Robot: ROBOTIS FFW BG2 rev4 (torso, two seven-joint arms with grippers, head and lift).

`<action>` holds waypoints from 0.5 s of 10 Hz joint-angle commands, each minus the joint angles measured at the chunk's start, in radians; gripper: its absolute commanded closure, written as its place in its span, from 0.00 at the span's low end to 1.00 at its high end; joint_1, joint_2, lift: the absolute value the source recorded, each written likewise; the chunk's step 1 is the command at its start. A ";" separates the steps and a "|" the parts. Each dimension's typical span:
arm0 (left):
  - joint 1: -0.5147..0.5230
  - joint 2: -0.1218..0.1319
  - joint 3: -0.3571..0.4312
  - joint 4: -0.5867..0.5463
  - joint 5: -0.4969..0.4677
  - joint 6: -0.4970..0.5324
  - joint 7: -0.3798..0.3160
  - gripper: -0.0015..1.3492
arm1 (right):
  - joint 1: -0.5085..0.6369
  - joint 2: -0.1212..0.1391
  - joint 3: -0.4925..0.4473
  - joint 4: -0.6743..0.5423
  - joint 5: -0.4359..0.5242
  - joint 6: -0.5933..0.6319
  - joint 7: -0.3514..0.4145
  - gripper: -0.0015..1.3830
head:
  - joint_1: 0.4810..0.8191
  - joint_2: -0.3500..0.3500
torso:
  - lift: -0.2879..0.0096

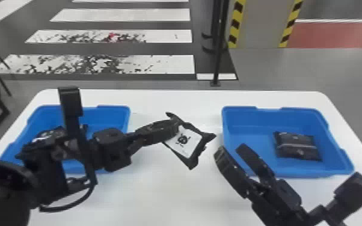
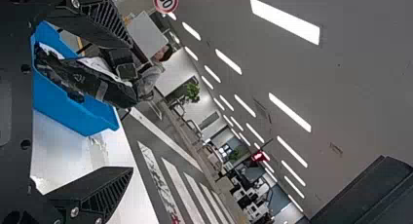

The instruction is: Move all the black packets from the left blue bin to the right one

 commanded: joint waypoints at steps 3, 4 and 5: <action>-0.025 0.002 -0.063 0.014 0.034 -0.006 -0.003 0.86 | -0.039 -0.012 0.032 0.050 -0.060 0.047 0.005 0.12 | 0.63 0.51 | 0.35; -0.030 0.002 -0.067 0.016 0.032 -0.006 -0.003 0.86 | -0.047 -0.012 0.034 0.053 -0.062 0.047 0.008 0.34 | 0.63 0.50 | 0.35; -0.028 0.002 -0.065 0.019 0.032 -0.006 -0.002 0.86 | -0.049 -0.013 0.040 0.060 -0.074 0.047 0.008 0.68 | 0.63 0.50 | 0.35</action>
